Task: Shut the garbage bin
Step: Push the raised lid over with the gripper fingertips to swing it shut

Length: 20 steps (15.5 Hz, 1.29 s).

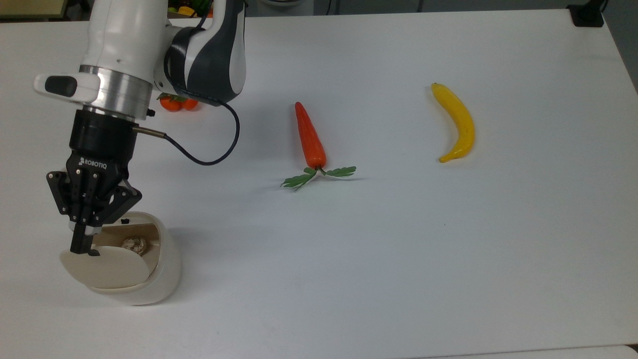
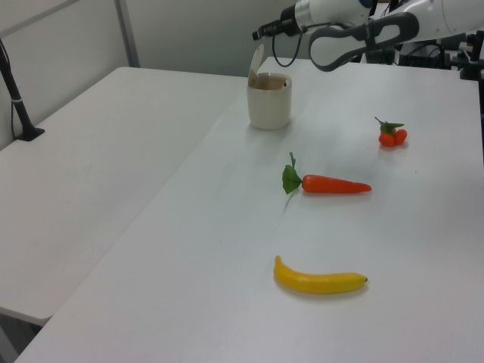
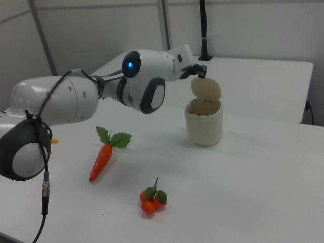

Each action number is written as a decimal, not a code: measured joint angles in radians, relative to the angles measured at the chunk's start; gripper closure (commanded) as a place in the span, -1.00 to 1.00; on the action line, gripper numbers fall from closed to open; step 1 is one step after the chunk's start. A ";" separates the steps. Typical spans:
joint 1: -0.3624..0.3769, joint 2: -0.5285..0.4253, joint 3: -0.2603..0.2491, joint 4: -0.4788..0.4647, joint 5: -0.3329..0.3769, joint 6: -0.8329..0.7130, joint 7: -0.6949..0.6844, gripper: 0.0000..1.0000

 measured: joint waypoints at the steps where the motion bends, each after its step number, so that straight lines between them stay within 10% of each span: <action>1: 0.000 0.010 0.000 0.009 0.000 0.000 0.000 1.00; 20: -0.019 0.043 0.000 0.027 0.000 0.000 0.000 1.00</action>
